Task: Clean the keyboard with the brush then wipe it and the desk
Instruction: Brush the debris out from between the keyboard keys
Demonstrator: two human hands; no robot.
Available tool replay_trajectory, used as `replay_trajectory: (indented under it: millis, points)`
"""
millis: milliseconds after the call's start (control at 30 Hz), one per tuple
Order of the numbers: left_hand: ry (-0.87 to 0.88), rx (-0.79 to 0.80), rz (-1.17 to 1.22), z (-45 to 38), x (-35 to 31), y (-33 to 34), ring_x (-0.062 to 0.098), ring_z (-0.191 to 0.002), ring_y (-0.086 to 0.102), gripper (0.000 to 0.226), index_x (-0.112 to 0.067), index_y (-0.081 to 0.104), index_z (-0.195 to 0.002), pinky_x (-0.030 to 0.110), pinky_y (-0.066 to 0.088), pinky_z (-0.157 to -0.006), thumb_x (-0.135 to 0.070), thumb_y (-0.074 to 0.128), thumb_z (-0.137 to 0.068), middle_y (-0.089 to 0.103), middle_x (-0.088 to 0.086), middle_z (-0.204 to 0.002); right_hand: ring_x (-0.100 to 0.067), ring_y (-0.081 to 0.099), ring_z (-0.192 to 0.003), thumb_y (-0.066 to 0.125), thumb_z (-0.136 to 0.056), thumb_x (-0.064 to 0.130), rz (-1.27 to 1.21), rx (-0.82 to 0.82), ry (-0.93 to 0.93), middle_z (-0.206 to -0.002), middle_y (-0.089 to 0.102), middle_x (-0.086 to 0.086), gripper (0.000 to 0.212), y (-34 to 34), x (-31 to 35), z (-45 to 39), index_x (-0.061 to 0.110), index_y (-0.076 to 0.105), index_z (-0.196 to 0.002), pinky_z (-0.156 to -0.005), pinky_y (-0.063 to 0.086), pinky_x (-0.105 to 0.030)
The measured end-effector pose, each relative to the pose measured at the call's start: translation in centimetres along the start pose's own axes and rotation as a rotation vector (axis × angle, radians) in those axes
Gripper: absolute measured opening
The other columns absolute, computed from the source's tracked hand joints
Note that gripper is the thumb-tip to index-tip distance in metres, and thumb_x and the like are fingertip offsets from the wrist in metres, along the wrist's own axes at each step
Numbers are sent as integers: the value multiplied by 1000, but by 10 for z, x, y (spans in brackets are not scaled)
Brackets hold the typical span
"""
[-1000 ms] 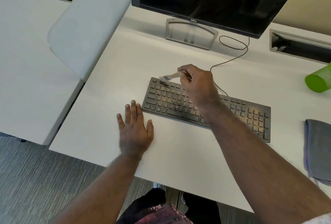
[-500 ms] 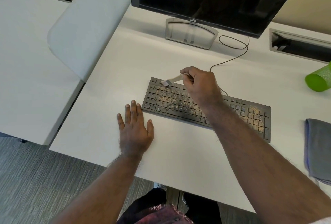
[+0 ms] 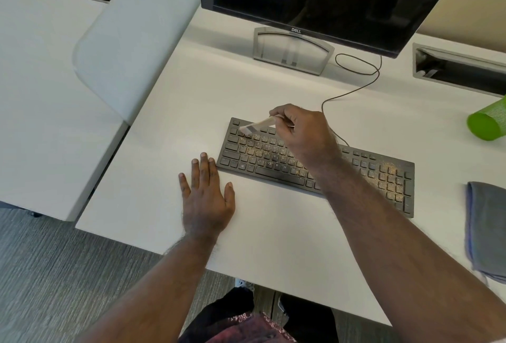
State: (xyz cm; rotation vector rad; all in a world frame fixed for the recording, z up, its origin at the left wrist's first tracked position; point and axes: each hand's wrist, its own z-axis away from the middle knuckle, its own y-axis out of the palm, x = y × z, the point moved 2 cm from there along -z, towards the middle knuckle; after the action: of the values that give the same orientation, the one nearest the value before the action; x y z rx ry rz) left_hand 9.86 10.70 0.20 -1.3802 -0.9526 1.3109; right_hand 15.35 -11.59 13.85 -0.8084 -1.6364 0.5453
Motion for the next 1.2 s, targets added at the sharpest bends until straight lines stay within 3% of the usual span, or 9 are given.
replay_trajectory:
  millis: [67,167,300,433,600,733,833,1067,1200]
  points:
    - [1,2,2,0,-1,0,27,-158,5,76,-6,18,-161,55,2,-126,-48,23,-98,8,9,-171,-9,64,-61,58,-96,24,50,10,5,-81,71,8,20,-1,-1,1,19,72,-110,-55,56,-28]
    - [3,-3,7,0,-1,-1,26,-158,5,76,-6,18,-161,55,3,-126,-48,24,-98,9,9,-171,-7,57,-55,57,-96,21,53,-42,56,-76,67,9,21,-8,-6,0,16,72,-110,-49,48,-22]
    - [1,-3,3,0,0,-1,27,-158,5,76,-6,18,-161,56,4,-126,-48,24,-98,9,9,-171,-10,65,-65,57,-96,21,6,-36,40,-84,71,6,20,-12,-7,1,16,72,-109,-58,56,-29]
    - [3,3,3,0,-1,-1,26,-158,5,76,-6,18,-161,55,3,-126,-48,23,-98,8,9,-171,1,57,-60,58,-96,19,49,0,30,-85,71,7,20,-13,-12,5,16,72,-109,-55,41,-8]
    - [-1,-4,3,0,-1,-1,27,-158,6,76,-6,20,-161,55,3,-126,-48,24,-98,10,10,-171,2,57,-62,59,-95,16,9,-65,79,-83,68,8,19,-21,-18,5,13,72,-108,-57,41,-5]
    - [3,-18,14,0,-1,-1,29,-158,10,75,-5,24,-160,57,7,-126,-46,27,-98,14,11,-170,3,55,-59,59,-96,17,64,0,18,-83,65,13,20,-23,-17,9,14,73,-110,-56,42,-8]
    - [1,-13,10,0,-1,-1,28,-158,10,75,-5,23,-160,56,7,-126,-46,27,-98,13,10,-170,-1,58,-61,58,-96,19,83,-58,79,-83,67,9,20,-32,-25,10,16,72,-110,-56,47,-15]
    - [5,-9,1,1,-1,-1,28,-158,7,75,-5,22,-161,56,5,-126,-46,26,-98,10,10,-171,7,48,-57,59,-96,22,99,2,27,-80,63,14,19,-37,-33,19,19,72,-111,-56,36,-15]
    - [5,-8,4,0,-1,-1,29,-158,8,75,-5,22,-161,57,6,-126,-46,27,-98,11,10,-171,-4,60,-64,59,-96,19,107,-65,82,-84,68,8,19,-50,-39,23,16,72,-110,-57,48,-19]
